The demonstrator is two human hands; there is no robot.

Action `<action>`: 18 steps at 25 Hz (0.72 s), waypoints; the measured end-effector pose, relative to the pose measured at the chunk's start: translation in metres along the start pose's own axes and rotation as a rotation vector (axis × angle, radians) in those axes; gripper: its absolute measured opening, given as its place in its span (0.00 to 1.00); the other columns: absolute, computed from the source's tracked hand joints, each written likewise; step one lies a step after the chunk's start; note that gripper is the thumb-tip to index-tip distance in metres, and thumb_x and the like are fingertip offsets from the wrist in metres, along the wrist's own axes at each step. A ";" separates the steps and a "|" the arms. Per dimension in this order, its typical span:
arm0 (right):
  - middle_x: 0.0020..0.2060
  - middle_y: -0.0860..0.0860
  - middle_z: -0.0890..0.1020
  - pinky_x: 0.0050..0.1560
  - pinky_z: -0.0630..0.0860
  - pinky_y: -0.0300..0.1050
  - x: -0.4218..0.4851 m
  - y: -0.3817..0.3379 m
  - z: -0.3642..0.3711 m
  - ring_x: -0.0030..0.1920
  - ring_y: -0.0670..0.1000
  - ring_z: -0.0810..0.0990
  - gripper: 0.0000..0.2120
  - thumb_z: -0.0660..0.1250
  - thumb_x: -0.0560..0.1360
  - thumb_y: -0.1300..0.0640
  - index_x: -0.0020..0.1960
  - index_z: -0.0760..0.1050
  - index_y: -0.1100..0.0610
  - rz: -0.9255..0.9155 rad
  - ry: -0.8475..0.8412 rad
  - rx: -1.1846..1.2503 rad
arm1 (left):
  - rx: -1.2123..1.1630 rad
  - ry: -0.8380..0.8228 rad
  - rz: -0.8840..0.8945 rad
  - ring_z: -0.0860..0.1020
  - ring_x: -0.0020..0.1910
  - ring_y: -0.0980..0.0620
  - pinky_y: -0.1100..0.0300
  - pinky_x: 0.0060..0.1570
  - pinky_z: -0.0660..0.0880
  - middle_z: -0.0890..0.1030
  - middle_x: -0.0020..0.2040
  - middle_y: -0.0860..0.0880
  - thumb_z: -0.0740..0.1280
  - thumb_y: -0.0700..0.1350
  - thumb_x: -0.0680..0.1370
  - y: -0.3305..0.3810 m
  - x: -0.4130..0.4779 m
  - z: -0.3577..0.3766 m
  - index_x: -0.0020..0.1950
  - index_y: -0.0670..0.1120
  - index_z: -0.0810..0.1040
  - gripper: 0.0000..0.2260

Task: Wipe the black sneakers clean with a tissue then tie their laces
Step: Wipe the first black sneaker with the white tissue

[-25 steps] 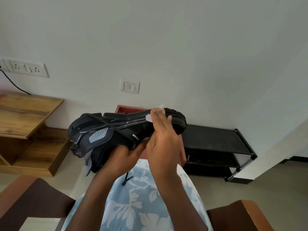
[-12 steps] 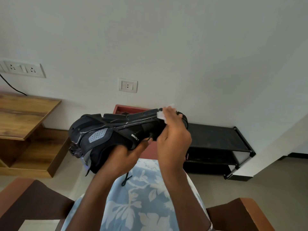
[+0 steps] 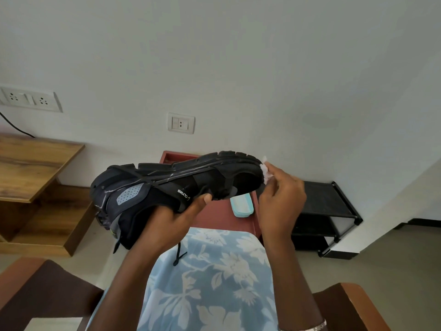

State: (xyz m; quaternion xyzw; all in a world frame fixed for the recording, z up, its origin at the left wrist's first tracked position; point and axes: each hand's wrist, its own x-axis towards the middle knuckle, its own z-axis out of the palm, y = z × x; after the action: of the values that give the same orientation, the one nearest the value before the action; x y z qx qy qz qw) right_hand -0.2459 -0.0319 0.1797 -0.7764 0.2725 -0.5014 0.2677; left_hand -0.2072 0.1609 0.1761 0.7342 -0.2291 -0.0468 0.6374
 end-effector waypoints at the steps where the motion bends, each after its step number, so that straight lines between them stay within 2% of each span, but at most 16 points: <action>1: 0.48 0.53 0.86 0.52 0.64 0.20 0.000 -0.004 0.000 0.51 0.53 0.80 0.18 0.63 0.76 0.71 0.58 0.84 0.58 -0.012 0.016 0.012 | 0.003 -0.006 -0.002 0.72 0.52 0.80 0.83 0.51 0.67 0.76 0.47 0.80 0.72 0.50 0.76 0.001 0.000 0.000 0.52 0.67 0.75 0.12; 3: 0.46 0.51 0.87 0.49 0.66 0.27 -0.007 -0.024 0.001 0.47 0.56 0.80 0.18 0.61 0.74 0.70 0.55 0.85 0.58 -0.083 0.033 0.033 | 0.034 -0.019 0.012 0.72 0.52 0.81 0.83 0.51 0.66 0.75 0.47 0.81 0.71 0.52 0.76 0.004 0.000 0.003 0.52 0.68 0.74 0.11; 5: 0.44 0.48 0.86 0.45 0.67 0.30 -0.022 -0.048 0.004 0.44 0.53 0.79 0.17 0.61 0.74 0.67 0.53 0.85 0.56 -0.190 -0.016 0.054 | 0.081 -0.037 0.033 0.73 0.54 0.79 0.81 0.54 0.67 0.75 0.48 0.81 0.69 0.56 0.75 0.006 -0.001 0.006 0.54 0.68 0.74 0.10; 8: 0.46 0.48 0.86 0.50 0.73 0.33 -0.034 -0.060 0.004 0.47 0.50 0.79 0.16 0.60 0.76 0.64 0.55 0.85 0.57 -0.299 -0.091 0.099 | 0.062 -0.038 0.023 0.74 0.54 0.78 0.80 0.54 0.69 0.76 0.48 0.80 0.67 0.58 0.73 0.006 -0.001 0.007 0.55 0.67 0.74 0.11; 11: 0.46 0.50 0.87 0.46 0.66 0.30 -0.014 -0.029 -0.002 0.45 0.53 0.79 0.18 0.62 0.73 0.71 0.55 0.85 0.57 -0.182 -0.033 0.027 | 0.014 -0.033 -0.016 0.72 0.52 0.81 0.82 0.52 0.68 0.76 0.47 0.81 0.70 0.54 0.75 0.005 -0.002 0.004 0.52 0.68 0.75 0.11; 13: 0.48 0.52 0.87 0.45 0.67 0.27 -0.002 -0.007 -0.009 0.47 0.55 0.83 0.17 0.63 0.77 0.70 0.58 0.84 0.58 -0.026 -0.029 -0.001 | -0.068 0.006 -0.031 0.74 0.56 0.77 0.75 0.59 0.69 0.79 0.51 0.77 0.72 0.52 0.75 0.002 -0.001 0.001 0.52 0.68 0.77 0.12; 15: 0.52 0.53 0.86 0.46 0.70 0.22 -0.002 0.000 -0.013 0.51 0.49 0.84 0.14 0.65 0.80 0.67 0.61 0.83 0.58 0.070 -0.080 0.033 | -0.138 0.038 -0.051 0.76 0.61 0.68 0.62 0.66 0.70 0.82 0.56 0.69 0.74 0.50 0.75 -0.001 0.000 0.001 0.53 0.67 0.81 0.12; 16: 0.53 0.52 0.86 0.47 0.71 0.20 -0.005 -0.001 -0.013 0.52 0.46 0.83 0.14 0.65 0.80 0.66 0.62 0.83 0.58 0.073 -0.085 0.057 | -0.162 0.046 -0.073 0.77 0.62 0.65 0.59 0.67 0.70 0.82 0.56 0.67 0.74 0.50 0.74 -0.001 0.000 0.001 0.51 0.68 0.82 0.12; 18: 0.53 0.52 0.86 0.49 0.70 0.19 -0.008 -0.006 -0.012 0.51 0.44 0.82 0.14 0.64 0.80 0.67 0.62 0.83 0.58 0.059 -0.053 0.091 | -0.179 0.048 -0.107 0.77 0.61 0.66 0.60 0.67 0.70 0.83 0.54 0.68 0.74 0.51 0.73 0.002 0.000 0.002 0.47 0.71 0.82 0.12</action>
State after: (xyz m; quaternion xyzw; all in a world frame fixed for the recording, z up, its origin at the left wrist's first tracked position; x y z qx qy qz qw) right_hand -0.2587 -0.0235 0.1828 -0.7681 0.2649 -0.4845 0.3243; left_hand -0.2089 0.1589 0.1778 0.6865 -0.1691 -0.0836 0.7023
